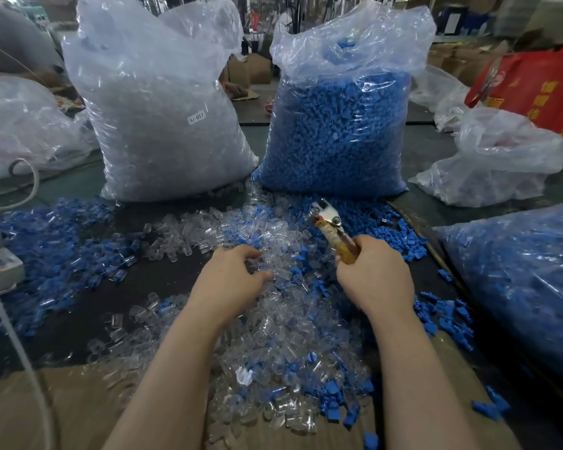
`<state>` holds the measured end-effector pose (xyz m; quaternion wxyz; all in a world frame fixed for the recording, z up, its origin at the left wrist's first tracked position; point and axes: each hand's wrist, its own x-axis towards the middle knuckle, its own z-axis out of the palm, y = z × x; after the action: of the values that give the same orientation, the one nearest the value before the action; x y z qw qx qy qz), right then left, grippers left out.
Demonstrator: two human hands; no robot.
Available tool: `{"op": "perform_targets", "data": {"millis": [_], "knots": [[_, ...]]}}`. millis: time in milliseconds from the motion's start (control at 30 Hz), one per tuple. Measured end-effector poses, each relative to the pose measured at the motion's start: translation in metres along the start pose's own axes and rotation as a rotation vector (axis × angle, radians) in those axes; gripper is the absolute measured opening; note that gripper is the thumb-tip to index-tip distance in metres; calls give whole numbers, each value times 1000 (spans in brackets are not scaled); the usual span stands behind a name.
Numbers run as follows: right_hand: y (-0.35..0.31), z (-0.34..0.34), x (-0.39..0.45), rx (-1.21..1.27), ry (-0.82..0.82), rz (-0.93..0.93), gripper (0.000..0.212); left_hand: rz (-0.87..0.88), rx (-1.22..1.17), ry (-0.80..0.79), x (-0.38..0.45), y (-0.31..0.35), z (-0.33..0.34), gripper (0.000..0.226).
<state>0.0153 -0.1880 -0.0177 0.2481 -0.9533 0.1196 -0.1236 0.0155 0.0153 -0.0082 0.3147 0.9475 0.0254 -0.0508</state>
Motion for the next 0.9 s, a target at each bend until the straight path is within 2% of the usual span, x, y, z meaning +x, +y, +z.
{"op": "perform_targets", "data": {"millis": [100, 200, 367, 633, 767, 900], "knots": [[-3, -3, 2, 119, -160, -92, 23, -2, -8, 17, 0, 0, 0, 45], [-8, -1, 0, -13, -276, -191, 19, 7, -4, 28, 1, 0, 0, 44], [-11, 3, -4, -135, -238, -201, 9, 14, 13, 25, 2, 0, 0, 44], [-14, 8, -4, -192, -223, -173, 8, -1, -16, 53, 3, -3, 2, 38], [-12, 9, -5, -169, -222, -198, 13, -8, -19, 106, 5, -5, 4, 24], [-11, 11, -4, -37, -189, -183, 10, 18, 48, 128, 3, -1, 4, 25]]}}
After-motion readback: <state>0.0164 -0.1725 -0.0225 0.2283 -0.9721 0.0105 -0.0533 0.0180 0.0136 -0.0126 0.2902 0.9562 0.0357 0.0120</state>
